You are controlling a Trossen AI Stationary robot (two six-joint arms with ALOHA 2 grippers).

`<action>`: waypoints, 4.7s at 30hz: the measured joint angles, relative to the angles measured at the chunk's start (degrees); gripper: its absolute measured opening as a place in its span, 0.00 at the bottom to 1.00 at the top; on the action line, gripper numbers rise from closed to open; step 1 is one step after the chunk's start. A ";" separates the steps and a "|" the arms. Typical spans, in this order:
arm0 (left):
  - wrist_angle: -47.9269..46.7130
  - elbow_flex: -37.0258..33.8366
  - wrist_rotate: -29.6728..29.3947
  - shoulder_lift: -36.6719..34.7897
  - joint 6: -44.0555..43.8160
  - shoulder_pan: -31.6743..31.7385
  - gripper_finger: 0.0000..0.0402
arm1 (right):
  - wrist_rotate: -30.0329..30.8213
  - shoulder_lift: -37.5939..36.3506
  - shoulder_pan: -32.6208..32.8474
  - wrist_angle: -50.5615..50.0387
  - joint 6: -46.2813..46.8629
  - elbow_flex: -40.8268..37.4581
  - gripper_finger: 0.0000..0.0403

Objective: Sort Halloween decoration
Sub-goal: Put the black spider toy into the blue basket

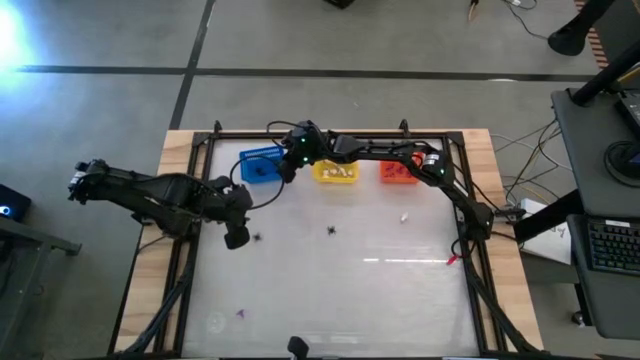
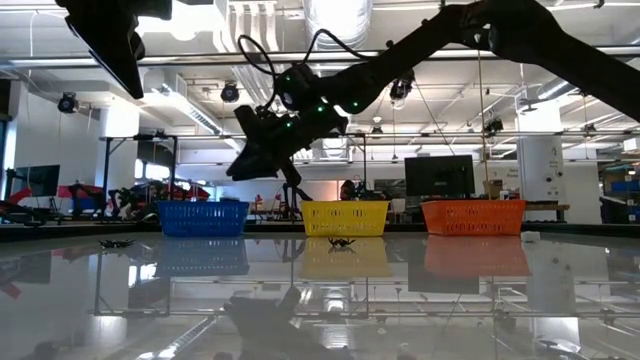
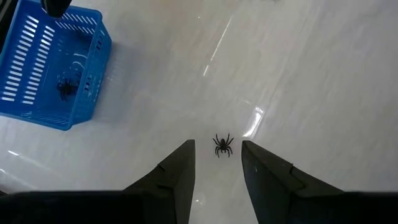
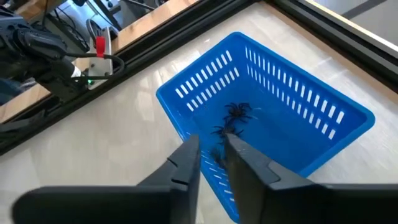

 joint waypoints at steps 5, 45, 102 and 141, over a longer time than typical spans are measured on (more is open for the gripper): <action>-0.01 0.00 0.02 0.00 0.23 0.00 0.28 | 0.03 -0.13 -0.07 0.01 1.39 0.00 0.26; -0.77 0.00 0.04 -0.22 15.56 0.00 0.28 | 15.21 -19.34 6.09 -80.97 -3.01 -0.79 0.30; 24.40 -21.76 19.23 6.03 18.55 13.59 0.28 | 25.79 -27.12 33.18 -85.02 35.02 -0.87 0.30; 37.03 -29.73 21.69 15.44 18.98 14.53 0.16 | 25.64 -27.12 35.19 -83.69 36.61 -0.87 0.30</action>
